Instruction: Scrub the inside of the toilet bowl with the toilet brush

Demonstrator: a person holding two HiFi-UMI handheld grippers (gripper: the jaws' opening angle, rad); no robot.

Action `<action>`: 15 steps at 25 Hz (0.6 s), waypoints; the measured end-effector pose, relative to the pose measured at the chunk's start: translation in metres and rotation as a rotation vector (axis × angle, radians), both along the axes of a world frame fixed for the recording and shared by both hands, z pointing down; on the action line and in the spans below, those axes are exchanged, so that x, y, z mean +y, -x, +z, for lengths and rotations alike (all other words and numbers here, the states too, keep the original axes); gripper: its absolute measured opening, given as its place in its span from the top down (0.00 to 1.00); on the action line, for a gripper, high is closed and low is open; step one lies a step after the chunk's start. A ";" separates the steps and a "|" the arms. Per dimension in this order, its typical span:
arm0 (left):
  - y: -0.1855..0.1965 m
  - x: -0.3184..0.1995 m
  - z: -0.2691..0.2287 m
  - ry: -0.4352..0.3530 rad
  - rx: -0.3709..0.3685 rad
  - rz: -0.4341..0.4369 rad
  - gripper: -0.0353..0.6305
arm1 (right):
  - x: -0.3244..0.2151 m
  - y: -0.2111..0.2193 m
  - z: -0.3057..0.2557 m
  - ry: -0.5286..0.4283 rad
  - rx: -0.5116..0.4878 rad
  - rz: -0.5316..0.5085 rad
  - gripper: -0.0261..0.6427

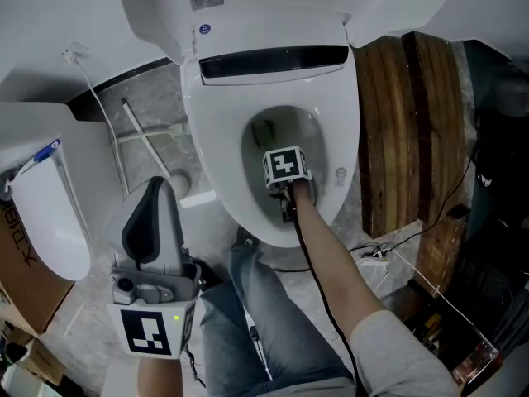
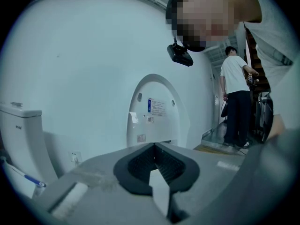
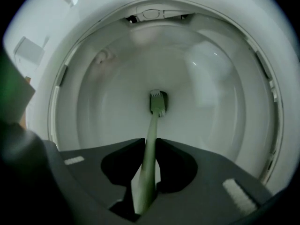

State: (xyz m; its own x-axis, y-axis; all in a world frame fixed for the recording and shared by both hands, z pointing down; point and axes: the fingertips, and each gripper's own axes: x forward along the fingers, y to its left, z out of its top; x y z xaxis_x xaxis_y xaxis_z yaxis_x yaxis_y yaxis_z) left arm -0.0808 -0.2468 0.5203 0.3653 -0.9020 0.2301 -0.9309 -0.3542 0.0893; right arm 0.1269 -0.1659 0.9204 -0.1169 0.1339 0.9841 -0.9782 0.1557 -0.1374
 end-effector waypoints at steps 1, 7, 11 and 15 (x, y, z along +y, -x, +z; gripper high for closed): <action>0.000 0.000 0.001 0.000 -0.002 0.000 0.94 | 0.000 0.001 0.001 0.000 0.000 -0.005 0.84; 0.000 0.002 0.001 0.002 -0.008 0.004 0.94 | -0.005 0.011 0.003 -0.010 -0.033 -0.073 0.83; 0.000 0.003 -0.003 0.001 0.000 0.004 0.94 | 0.000 0.004 -0.004 0.026 -0.025 -0.072 0.84; -0.003 0.003 -0.010 -0.010 0.012 0.010 0.94 | 0.006 -0.003 -0.018 0.060 -0.031 -0.063 0.85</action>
State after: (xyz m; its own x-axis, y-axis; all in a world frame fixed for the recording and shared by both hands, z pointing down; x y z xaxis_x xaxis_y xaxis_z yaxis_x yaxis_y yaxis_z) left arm -0.0775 -0.2437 0.5101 0.3771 -0.9004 0.2170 -0.9261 -0.3645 0.0971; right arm 0.1295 -0.1594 0.9024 -0.1365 0.2004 0.9702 -0.9618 0.2079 -0.1783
